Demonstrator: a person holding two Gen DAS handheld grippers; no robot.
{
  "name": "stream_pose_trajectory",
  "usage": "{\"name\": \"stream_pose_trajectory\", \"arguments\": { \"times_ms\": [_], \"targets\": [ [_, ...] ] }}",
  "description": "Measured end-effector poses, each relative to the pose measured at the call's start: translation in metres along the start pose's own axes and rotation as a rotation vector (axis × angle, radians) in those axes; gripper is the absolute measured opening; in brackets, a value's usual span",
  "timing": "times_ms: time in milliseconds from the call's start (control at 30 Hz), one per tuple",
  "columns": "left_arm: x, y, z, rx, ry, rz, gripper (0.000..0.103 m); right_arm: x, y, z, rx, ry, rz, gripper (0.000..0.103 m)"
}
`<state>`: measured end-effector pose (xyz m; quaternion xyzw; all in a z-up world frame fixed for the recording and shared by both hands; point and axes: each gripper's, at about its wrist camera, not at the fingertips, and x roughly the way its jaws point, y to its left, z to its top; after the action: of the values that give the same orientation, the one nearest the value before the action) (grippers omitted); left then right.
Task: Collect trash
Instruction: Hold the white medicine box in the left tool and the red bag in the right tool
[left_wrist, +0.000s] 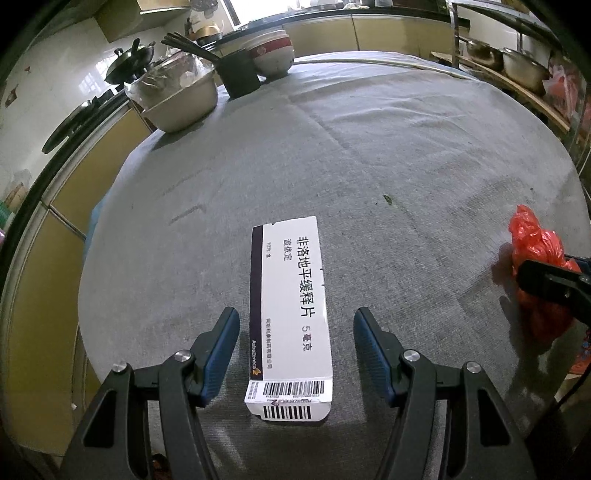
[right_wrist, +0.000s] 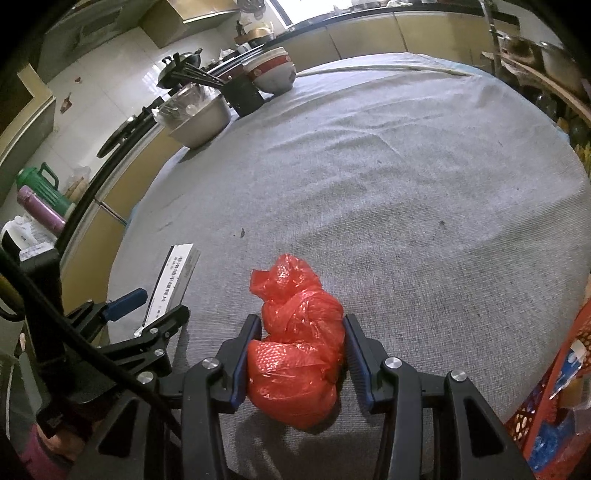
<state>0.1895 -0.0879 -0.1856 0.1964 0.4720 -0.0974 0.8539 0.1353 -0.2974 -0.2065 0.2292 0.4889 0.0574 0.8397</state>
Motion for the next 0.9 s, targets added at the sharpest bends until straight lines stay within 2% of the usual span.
{"name": "stream_pose_trajectory", "arguments": {
  "times_ms": [500, 900],
  "targets": [
    [0.0007, 0.0021, -0.0015, -0.019, 0.006, -0.016, 0.065, -0.0005, -0.0077, 0.0005, 0.067, 0.001, 0.046, 0.048],
    [-0.0013, 0.0002, -0.0036, -0.016, 0.002, -0.008, 0.065, -0.0005, -0.0080, 0.0002, 0.054, 0.000, 0.044, 0.048]
  ]
}}
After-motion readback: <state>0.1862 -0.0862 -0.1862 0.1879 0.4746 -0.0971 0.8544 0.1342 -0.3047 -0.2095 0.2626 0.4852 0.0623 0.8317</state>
